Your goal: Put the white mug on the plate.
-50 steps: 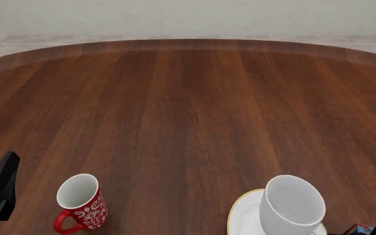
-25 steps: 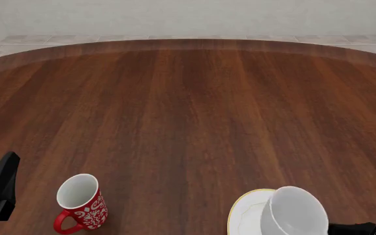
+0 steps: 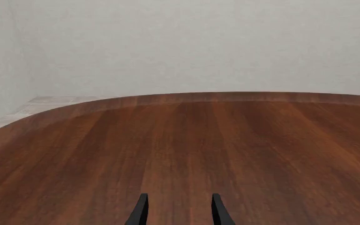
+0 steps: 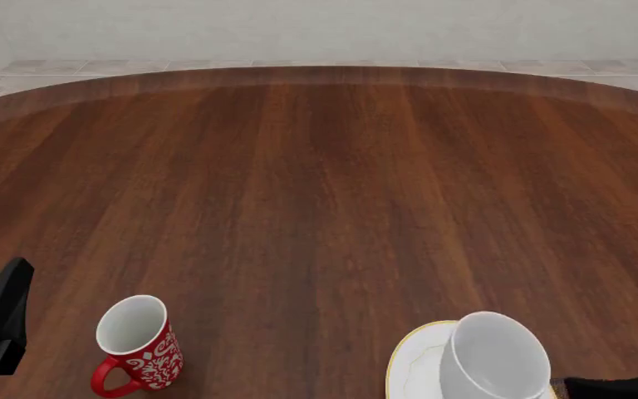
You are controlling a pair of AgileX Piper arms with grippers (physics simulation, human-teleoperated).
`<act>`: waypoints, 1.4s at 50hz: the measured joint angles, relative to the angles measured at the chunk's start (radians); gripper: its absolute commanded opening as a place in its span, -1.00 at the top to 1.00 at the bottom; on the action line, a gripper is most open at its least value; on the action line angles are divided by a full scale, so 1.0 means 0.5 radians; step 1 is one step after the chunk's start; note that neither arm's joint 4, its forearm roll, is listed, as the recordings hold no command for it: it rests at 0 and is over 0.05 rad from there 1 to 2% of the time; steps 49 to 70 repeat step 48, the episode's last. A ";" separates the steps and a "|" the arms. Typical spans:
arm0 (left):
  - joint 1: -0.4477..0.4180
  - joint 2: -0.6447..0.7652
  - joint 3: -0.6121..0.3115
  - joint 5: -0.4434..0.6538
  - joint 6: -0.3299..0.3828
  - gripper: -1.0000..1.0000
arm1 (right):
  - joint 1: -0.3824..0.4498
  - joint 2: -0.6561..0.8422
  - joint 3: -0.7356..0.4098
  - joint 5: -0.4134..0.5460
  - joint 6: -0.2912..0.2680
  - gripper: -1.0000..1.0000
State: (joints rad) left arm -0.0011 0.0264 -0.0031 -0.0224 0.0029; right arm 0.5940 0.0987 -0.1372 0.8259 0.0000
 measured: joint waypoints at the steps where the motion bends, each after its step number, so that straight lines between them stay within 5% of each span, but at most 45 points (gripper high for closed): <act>1: 0.000 0.000 0.000 0.000 0.000 -1.00 | -0.003 -0.012 -0.011 0.018 -0.004 -1.00; 24: 0.000 0.000 0.000 0.000 0.000 -1.00 | -0.082 -0.175 -0.487 0.371 -0.055 -1.00; 48: 0.000 0.000 0.000 0.000 0.000 -1.00 | -0.024 -0.195 -0.926 0.392 0.070 -1.00; 70: 0.000 0.000 0.000 0.000 0.000 -1.00 | -0.024 -0.195 -0.926 0.392 0.070 -1.00</act>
